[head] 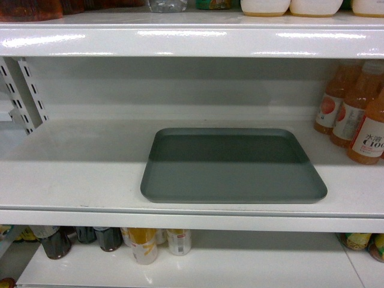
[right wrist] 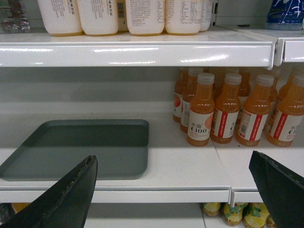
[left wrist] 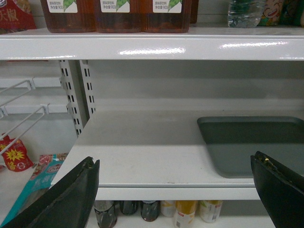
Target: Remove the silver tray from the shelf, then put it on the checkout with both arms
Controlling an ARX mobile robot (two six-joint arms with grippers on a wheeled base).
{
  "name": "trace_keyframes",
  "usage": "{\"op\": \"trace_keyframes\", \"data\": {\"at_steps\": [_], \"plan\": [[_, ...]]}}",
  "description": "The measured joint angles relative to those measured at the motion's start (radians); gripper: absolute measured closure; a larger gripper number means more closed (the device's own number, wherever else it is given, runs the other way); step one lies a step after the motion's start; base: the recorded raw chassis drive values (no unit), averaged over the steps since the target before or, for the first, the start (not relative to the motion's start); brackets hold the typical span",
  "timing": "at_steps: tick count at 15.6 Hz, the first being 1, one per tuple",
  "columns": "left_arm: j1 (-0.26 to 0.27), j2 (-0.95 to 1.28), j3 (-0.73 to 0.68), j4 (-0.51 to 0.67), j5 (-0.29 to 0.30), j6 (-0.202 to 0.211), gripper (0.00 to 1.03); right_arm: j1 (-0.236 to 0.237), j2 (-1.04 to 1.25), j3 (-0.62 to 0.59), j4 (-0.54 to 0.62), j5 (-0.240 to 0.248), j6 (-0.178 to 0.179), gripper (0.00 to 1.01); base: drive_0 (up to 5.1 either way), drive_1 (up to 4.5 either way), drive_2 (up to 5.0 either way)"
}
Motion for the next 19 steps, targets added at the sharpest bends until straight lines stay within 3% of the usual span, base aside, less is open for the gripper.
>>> {"op": "trace_keyframes", "data": {"at_steps": [19], "plan": [[0.0,0.0,0.0,0.0,0.0,0.0,0.05,0.0,0.0,0.0,0.0,0.0,0.0,0.03,0.0,0.0,0.0]]}}
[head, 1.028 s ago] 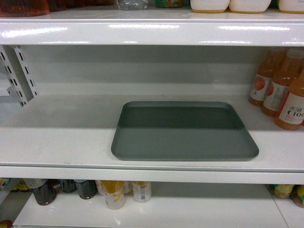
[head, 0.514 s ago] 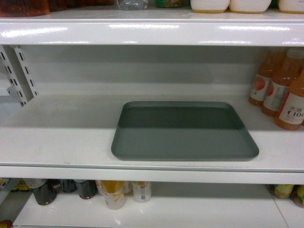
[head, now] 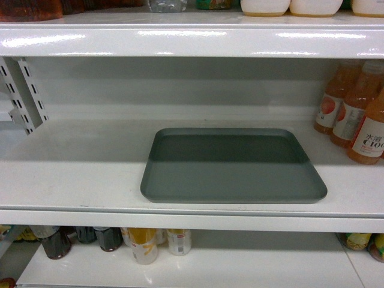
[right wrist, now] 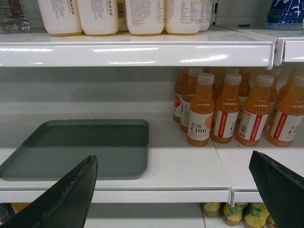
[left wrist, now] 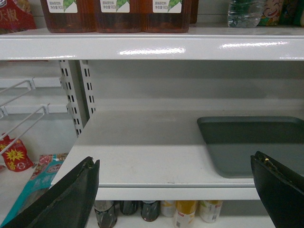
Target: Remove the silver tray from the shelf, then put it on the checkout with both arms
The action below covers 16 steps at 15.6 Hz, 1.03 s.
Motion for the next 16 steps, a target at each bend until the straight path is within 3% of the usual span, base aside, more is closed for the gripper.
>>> {"op": "trace_keyframes", "data": {"at_steps": [16], "plan": [[0.0,0.0,0.0,0.0,0.0,0.0,0.05,0.0,0.0,0.0,0.0,0.0,0.0,0.03,0.0,0.0,0.0]]}}
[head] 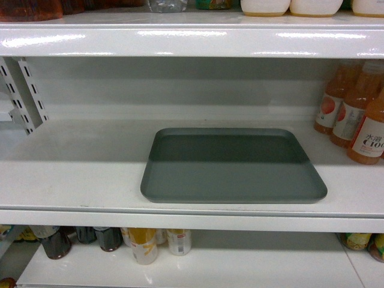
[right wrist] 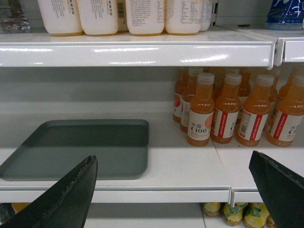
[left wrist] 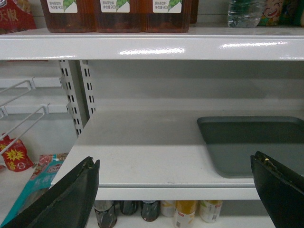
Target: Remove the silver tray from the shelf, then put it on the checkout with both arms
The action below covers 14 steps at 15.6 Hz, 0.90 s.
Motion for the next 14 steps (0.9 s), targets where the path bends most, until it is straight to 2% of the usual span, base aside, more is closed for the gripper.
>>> {"op": "trace_keyframes", "data": {"at_steps": [1,2,3,4,5,6,13,14], "plan": [[0.0,0.0,0.0,0.0,0.0,0.0,0.05,0.0,0.0,0.0,0.0,0.0,0.0,0.03,0.0,0.0,0.0],[0.0,0.0,0.0,0.0,0.0,0.0,0.05,-0.005,0.01,0.009,-0.043,-0.021,-0.002,0.03,0.0,0.0,0.0],[-0.005,0.008,0.007,-0.035,-0.017,-0.001,0.05,-0.004,0.163,0.065,-0.132,-0.114,-0.005,0.03,0.0,0.0,0.0],[-0.056,0.125,0.071,-0.172,-0.113,-0.008,0.05,0.031,0.325,0.082,-0.058,-0.121,-0.007,0.03,0.0,0.0,0.0],[-0.081,0.346,0.112,-0.093,-0.12,-0.01,0.05,0.057,0.479,0.087,0.032,-0.138,-0.008,0.03,0.0,0.0,0.0],[-0.087,0.435,0.119,-0.048,-0.101,-0.013,0.05,0.061,0.525,0.092,0.06,-0.139,-0.007,0.03,0.0,0.0,0.0],[-0.129,0.814,0.161,0.191,-0.043,-0.026,0.05,0.073,0.864,0.154,0.259,-0.146,-0.002,0.03,0.0,0.0,0.0],[-0.138,0.997,0.217,0.29,-0.003,-0.037,0.05,0.085,1.003,0.187,0.341,-0.148,0.006,0.03,0.0,0.0,0.0]]}}
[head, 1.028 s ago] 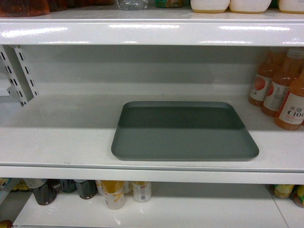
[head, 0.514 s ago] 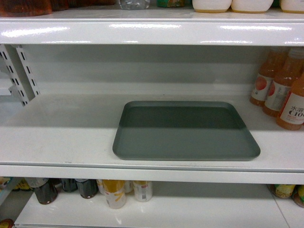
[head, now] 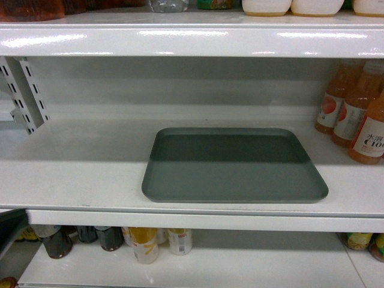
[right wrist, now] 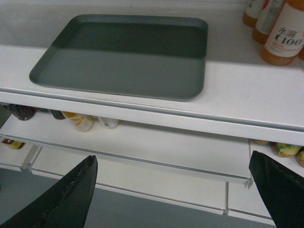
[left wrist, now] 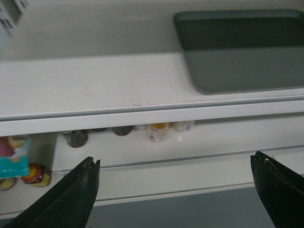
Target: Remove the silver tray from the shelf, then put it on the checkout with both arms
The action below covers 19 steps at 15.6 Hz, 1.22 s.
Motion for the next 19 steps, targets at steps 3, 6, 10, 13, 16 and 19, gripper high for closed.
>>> {"op": "trace_keyframes", "data": {"at_steps": [3,6,10,13,16,19], "plan": [[-0.058,0.741,0.354,0.13,-0.001,-0.076,0.05,0.025,0.634,0.319,0.161,-0.011,0.087,0.03,0.0,0.0,0.0],[-0.103,1.231,0.993,-0.139,-0.032,-0.159,0.05,0.022,1.214,1.022,-0.115,0.144,0.126,0.03,0.0,0.0,0.0],[-0.109,1.302,1.101,-0.189,-0.059,-0.157,0.05,0.01,1.316,1.186,-0.241,0.19,0.113,0.07,0.0,0.0,0.0],[-0.109,1.326,1.135,-0.226,-0.076,-0.156,0.05,0.011,1.362,1.224,-0.297,0.209,0.084,0.34,0.0,0.0,0.0],[-0.111,1.337,1.137,-0.24,-0.071,-0.154,0.28,0.011,1.368,1.233,-0.321,0.19,0.084,0.62,0.0,0.0,0.0],[-0.099,1.337,1.119,-0.232,-0.04,-0.183,0.52,0.009,1.369,1.218,-0.304,0.197,0.084,0.87,0.0,0.0,0.0]]}}
